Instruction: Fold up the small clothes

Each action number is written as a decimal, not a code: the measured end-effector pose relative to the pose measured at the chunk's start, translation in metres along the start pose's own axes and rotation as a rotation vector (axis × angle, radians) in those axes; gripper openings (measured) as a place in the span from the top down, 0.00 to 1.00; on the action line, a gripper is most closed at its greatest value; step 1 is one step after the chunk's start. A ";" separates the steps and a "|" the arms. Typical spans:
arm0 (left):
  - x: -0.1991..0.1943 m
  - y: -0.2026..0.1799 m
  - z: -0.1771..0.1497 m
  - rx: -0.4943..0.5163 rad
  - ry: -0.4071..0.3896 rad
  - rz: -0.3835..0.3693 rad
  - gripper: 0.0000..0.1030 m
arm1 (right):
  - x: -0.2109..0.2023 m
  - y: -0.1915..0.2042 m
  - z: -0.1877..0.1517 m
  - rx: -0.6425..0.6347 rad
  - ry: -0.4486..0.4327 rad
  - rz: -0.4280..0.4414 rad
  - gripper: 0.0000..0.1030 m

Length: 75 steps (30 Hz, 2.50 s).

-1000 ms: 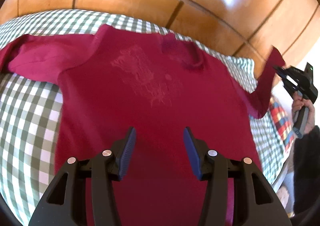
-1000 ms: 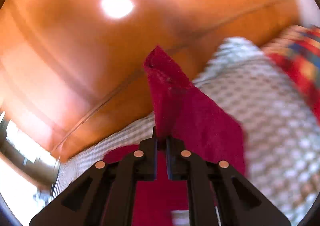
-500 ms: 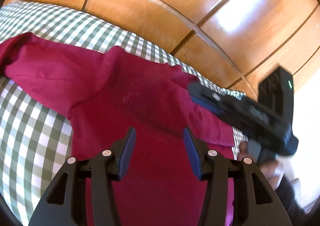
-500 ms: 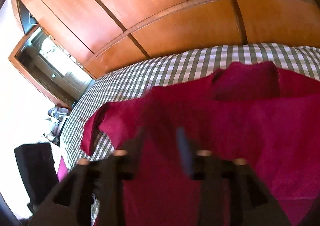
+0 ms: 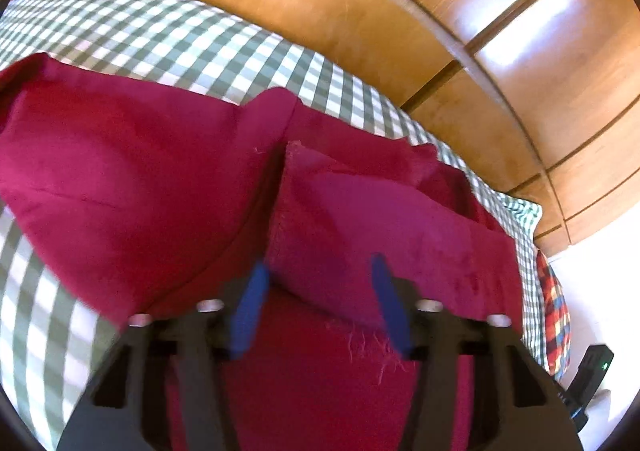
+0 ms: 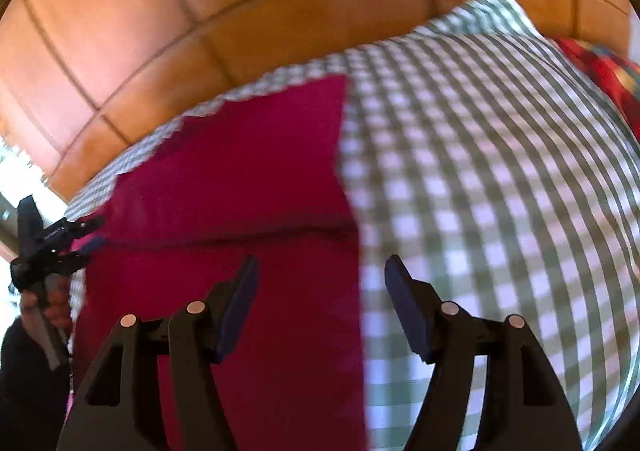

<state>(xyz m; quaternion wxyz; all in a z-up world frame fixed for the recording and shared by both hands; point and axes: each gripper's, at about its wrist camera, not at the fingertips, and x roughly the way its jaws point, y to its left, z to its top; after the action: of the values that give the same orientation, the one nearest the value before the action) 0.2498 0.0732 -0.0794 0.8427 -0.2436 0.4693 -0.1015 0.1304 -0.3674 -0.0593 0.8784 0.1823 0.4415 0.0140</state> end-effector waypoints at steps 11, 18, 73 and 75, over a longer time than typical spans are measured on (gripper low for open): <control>-0.009 -0.032 -0.006 0.129 -0.031 0.075 0.85 | 0.036 0.011 0.023 -0.008 -0.073 -0.171 0.83; 0.014 -0.028 -0.025 0.168 -0.020 0.177 0.84 | 0.042 0.013 0.017 -0.036 -0.061 -0.190 0.79; -0.238 -0.048 0.066 0.019 -0.244 -0.186 0.97 | 0.030 0.117 -0.070 -0.235 -0.087 -0.052 0.15; -0.212 -0.089 0.067 0.057 -0.202 -0.242 0.97 | 0.029 0.116 -0.070 -0.231 -0.088 -0.046 0.15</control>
<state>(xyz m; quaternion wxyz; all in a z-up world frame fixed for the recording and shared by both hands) 0.1966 0.1025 0.1525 0.8737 -0.2834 0.3463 -0.1907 0.1092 -0.2320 -0.0811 0.9121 0.0701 0.4022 0.0366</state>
